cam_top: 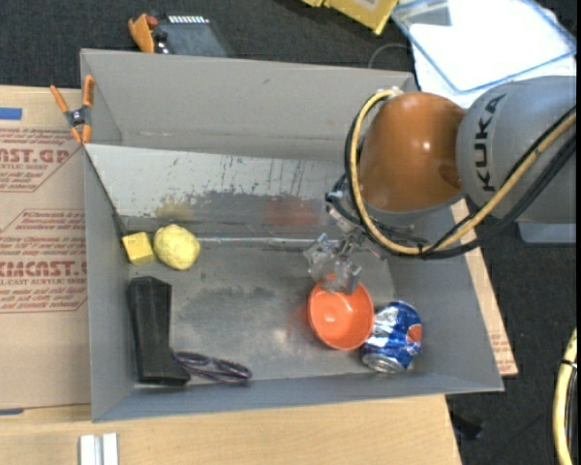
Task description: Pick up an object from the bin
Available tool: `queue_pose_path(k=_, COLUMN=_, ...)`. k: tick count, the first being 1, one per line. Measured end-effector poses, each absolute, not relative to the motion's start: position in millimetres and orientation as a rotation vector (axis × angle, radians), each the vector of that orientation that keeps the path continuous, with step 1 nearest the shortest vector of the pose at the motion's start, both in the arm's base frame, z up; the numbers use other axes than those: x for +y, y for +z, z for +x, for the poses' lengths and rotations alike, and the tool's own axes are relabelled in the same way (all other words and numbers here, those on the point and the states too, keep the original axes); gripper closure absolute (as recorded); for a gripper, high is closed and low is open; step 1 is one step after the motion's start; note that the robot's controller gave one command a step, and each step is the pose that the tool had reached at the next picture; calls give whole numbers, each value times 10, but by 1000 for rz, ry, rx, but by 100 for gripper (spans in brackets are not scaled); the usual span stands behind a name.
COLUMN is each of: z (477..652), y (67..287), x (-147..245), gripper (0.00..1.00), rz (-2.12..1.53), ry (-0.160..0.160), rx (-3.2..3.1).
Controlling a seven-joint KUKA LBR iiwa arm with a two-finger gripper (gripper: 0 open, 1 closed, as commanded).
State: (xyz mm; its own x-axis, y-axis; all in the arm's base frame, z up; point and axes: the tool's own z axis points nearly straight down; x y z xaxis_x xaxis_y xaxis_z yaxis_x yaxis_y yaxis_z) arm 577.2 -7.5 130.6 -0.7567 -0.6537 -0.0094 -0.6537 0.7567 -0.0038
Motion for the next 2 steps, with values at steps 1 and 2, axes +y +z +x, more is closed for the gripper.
queue_pose_path(k=1, z=5690, y=2070, x=-287, gripper=100, rz=-1032, ry=-2, rx=2955)
queue_pose_path(k=2, z=5450, y=2454, x=420, gripper=100, rz=-1265, ry=4, rx=2865)
